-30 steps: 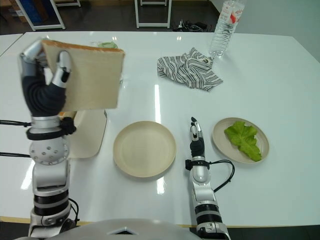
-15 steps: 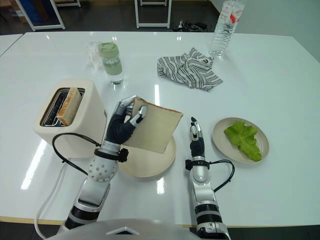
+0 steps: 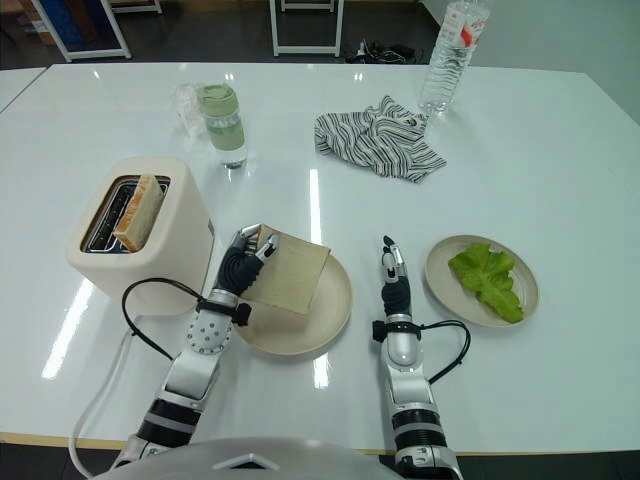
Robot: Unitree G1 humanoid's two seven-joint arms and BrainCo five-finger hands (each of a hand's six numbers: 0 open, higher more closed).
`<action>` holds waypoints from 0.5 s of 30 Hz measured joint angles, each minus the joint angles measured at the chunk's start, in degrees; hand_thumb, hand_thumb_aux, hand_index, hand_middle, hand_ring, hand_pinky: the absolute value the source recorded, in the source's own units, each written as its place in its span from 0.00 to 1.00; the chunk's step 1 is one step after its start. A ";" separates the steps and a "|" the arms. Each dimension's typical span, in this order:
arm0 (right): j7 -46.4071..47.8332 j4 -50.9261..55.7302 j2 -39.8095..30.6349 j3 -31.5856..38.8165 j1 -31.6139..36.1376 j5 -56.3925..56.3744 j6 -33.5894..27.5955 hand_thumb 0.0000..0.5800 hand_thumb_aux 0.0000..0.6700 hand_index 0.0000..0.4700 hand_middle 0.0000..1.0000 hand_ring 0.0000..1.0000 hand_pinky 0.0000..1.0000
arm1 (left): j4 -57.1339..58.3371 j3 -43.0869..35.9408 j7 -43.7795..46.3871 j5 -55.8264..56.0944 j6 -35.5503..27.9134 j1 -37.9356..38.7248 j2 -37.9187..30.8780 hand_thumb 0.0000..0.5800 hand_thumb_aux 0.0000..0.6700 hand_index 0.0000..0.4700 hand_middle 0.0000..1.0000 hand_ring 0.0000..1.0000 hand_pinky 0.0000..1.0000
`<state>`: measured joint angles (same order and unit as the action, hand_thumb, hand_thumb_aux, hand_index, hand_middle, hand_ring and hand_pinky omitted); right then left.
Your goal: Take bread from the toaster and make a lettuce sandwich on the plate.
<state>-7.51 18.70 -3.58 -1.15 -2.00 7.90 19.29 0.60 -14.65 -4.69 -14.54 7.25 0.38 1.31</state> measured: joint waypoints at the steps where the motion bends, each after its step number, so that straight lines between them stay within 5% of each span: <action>1: 0.00 -0.01 -0.04 0.01 0.00 0.02 -0.02 0.00 0.00 0.00 0.00 0.00 0.00 | 0.23 -0.10 0.10 0.07 -0.21 -0.01 0.35 1.00 1.00 1.00 0.99 0.99 0.99; 10: -0.36 -0.41 -0.11 0.20 -0.23 0.22 -0.20 0.00 0.00 0.00 0.00 0.00 0.00 | -5.21 -2.97 -0.05 -4.72 -10.59 2.45 0.94 1.00 1.00 1.00 0.76 0.76 0.76; 14: -0.63 -0.43 -0.10 0.54 -0.23 0.25 -0.31 0.00 0.00 0.00 0.00 0.00 0.00 | -7.07 -3.71 -2.24 -10.11 -14.95 3.73 0.05 0.92 0.72 0.72 0.24 0.24 0.24; 15: -0.67 -0.44 -0.09 0.59 -0.23 0.26 -0.35 0.00 0.00 0.00 0.00 0.00 0.00 | -7.59 -4.07 -2.26 -11.30 -15.78 4.35 -0.23 0.85 0.61 0.61 0.00 0.00 0.00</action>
<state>-8.19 18.26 -3.67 -0.57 -2.23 8.16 18.95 -7.00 -18.73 -6.95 -25.84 -8.53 4.73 1.08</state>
